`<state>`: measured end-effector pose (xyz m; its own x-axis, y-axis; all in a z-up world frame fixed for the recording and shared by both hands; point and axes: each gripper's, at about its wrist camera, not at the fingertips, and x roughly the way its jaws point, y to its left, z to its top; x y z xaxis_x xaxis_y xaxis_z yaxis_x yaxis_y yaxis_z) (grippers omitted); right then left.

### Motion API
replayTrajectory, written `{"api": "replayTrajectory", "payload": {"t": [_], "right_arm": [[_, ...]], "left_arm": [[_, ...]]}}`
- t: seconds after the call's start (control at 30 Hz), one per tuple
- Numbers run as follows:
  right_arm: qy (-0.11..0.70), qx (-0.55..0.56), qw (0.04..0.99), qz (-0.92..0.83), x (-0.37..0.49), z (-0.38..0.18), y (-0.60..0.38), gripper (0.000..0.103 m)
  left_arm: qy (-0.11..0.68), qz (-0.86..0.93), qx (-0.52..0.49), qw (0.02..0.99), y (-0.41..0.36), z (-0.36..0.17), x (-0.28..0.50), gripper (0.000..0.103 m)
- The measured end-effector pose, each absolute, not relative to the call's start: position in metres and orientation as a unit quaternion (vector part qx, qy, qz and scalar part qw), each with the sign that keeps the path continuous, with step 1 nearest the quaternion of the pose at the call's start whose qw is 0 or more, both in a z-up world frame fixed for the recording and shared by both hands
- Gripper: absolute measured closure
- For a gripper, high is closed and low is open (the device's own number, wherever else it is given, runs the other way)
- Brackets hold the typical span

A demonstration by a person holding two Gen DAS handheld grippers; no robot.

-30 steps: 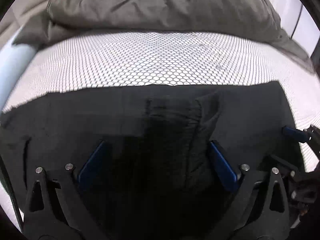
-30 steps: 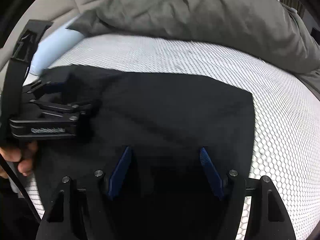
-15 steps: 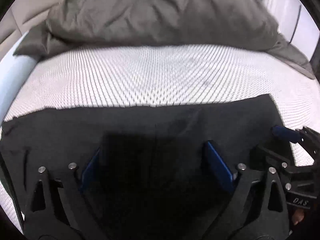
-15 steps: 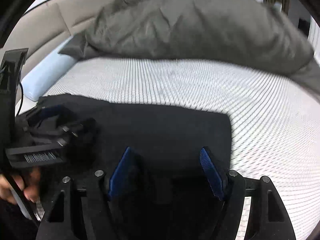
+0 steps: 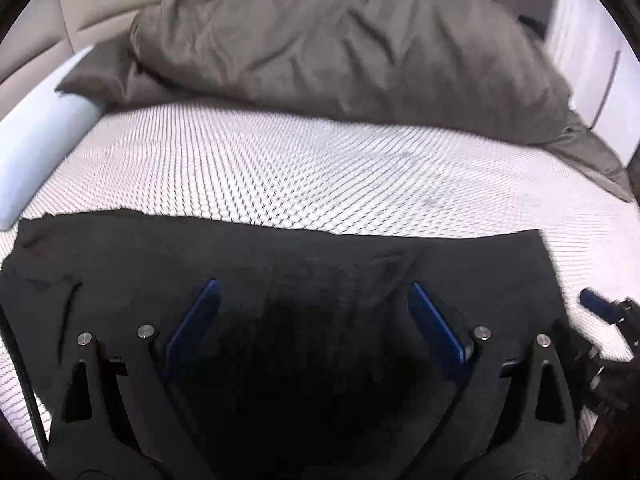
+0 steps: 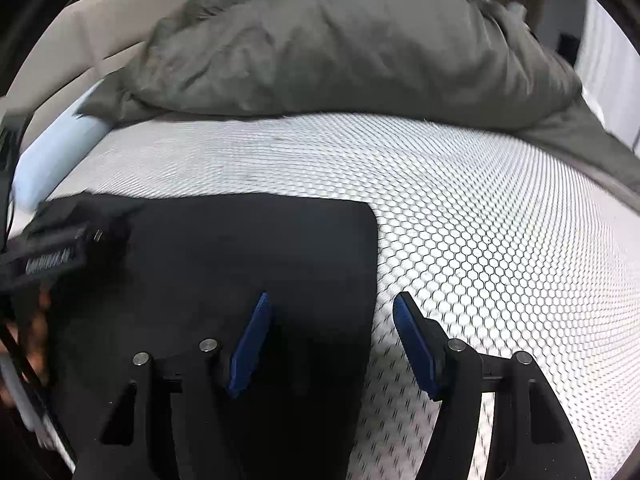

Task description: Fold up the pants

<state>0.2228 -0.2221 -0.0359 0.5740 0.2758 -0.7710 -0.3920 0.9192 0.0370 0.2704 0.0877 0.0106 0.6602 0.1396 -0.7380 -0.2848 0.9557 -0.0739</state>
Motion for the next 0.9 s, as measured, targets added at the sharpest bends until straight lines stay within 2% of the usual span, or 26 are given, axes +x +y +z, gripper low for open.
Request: {"api": "replayTrajectory", "payload": {"t": [0.17,0.2,0.33,0.4,0.43,0.47,0.7,0.9], "right_arm": [[0.414,-0.080,0.868,0.264,0.179,-0.030,-0.205,0.035],[0.420,-0.078,0.863,0.271,0.174,-0.035,-0.205,0.032],[0.441,-0.117,0.856,0.242,0.170,-0.062,-0.206,0.032],[0.439,-0.117,0.863,0.222,0.163,-0.066,-0.221,0.030],[0.437,-0.111,0.869,0.204,0.162,-0.065,-0.230,0.023],[0.436,-0.105,0.873,0.191,0.161,-0.064,-0.236,0.021],[0.395,-0.104,0.890,0.202,0.127,-0.047,-0.231,0.020],[0.407,-0.155,0.875,0.212,0.114,-0.064,-0.206,0.017]], "left_arm": [[0.392,0.080,-0.043,0.916,0.063,0.015,0.223,0.008],[0.401,0.079,-0.030,0.912,0.060,0.011,0.218,0.008],[0.424,0.102,-0.001,0.900,0.068,-0.006,0.202,0.008],[0.425,0.123,-0.002,0.897,0.079,-0.012,0.190,0.006],[0.423,0.121,-0.016,0.898,0.088,-0.013,0.184,0.006],[0.420,0.119,-0.026,0.899,0.094,-0.013,0.181,0.006],[0.397,0.095,-0.037,0.912,0.083,-0.002,0.145,0.006],[0.413,0.090,0.004,0.906,0.062,-0.012,0.141,0.006]]}}
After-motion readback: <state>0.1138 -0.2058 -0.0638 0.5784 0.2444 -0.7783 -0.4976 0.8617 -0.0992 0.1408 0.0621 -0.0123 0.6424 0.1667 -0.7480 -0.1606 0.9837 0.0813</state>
